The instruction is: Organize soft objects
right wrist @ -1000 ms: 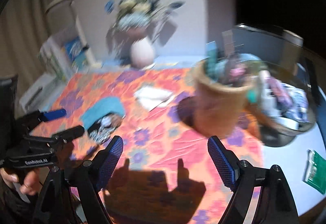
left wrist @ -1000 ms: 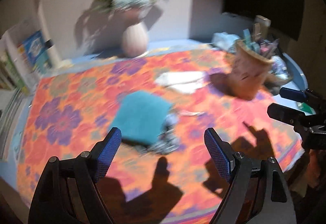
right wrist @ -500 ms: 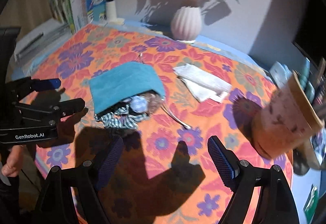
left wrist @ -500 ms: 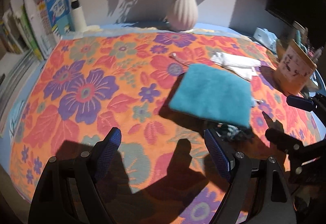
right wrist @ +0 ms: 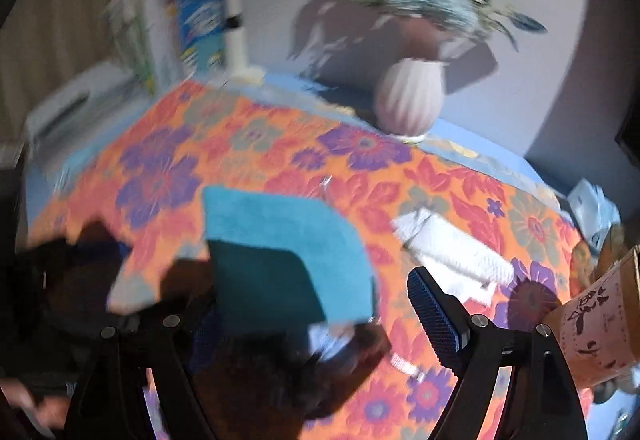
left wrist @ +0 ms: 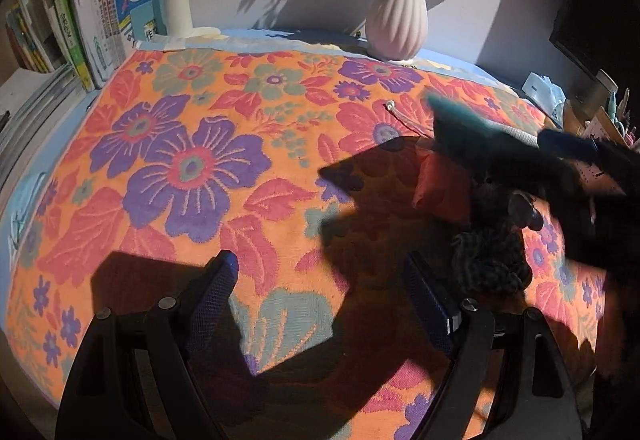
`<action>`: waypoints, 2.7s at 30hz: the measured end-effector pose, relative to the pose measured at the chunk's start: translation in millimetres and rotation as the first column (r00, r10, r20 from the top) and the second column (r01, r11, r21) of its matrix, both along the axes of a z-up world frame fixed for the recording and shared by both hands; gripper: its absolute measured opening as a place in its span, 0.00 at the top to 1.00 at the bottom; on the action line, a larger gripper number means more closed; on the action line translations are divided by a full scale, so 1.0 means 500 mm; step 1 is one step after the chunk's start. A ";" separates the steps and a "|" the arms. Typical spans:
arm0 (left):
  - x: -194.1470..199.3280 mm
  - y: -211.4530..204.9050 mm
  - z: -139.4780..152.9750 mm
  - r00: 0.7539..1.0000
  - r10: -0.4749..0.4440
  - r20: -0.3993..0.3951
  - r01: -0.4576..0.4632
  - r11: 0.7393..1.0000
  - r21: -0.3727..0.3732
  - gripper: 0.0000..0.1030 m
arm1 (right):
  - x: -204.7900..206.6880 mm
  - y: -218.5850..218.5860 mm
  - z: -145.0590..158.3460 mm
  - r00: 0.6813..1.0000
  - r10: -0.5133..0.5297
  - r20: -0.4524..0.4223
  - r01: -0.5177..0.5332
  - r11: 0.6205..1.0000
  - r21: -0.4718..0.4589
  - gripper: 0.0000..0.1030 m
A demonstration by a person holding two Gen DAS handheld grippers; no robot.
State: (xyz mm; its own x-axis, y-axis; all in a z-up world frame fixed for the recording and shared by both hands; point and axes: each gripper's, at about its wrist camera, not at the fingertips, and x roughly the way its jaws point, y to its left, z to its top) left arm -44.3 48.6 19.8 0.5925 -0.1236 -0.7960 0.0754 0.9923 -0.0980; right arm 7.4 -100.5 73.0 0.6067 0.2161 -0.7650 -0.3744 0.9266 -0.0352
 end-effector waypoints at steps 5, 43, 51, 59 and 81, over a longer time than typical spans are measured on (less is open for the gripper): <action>0.023 -0.018 0.015 0.999 -0.034 0.016 0.034 0.999 -0.006 0.20 | 0.072 -0.073 0.007 0.995 -0.086 -0.054 0.092 0.989 0.117 0.19; 0.141 -0.111 0.052 0.944 -0.329 0.033 0.293 0.786 -0.545 0.20 | 0.023 -0.216 -0.011 0.965 0.030 -0.260 0.092 0.891 0.444 0.32; 0.152 -0.086 0.063 0.962 -0.272 0.030 0.246 0.810 -0.533 0.20 | 0.069 -0.213 -0.011 0.970 -0.080 -0.228 0.145 0.947 0.286 0.32; 0.167 -0.075 0.064 0.977 -0.213 -0.010 0.194 0.906 -0.376 0.20 | 0.025 -0.197 -0.062 0.954 -0.032 -0.297 0.121 0.951 0.286 0.32; 0.106 -0.075 0.022 0.975 -0.221 -0.031 0.210 0.958 -0.196 0.22 | -0.025 -0.065 -0.095 0.969 0.050 -0.243 0.006 0.974 0.227 0.69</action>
State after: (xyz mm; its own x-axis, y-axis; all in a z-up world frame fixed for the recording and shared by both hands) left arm 8.7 11.0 30.8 0.4936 -0.3962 -0.7742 0.2752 0.9156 -0.2931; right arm -5.3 -132.8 25.5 0.3994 0.4100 -0.8200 -0.3655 0.8915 0.2678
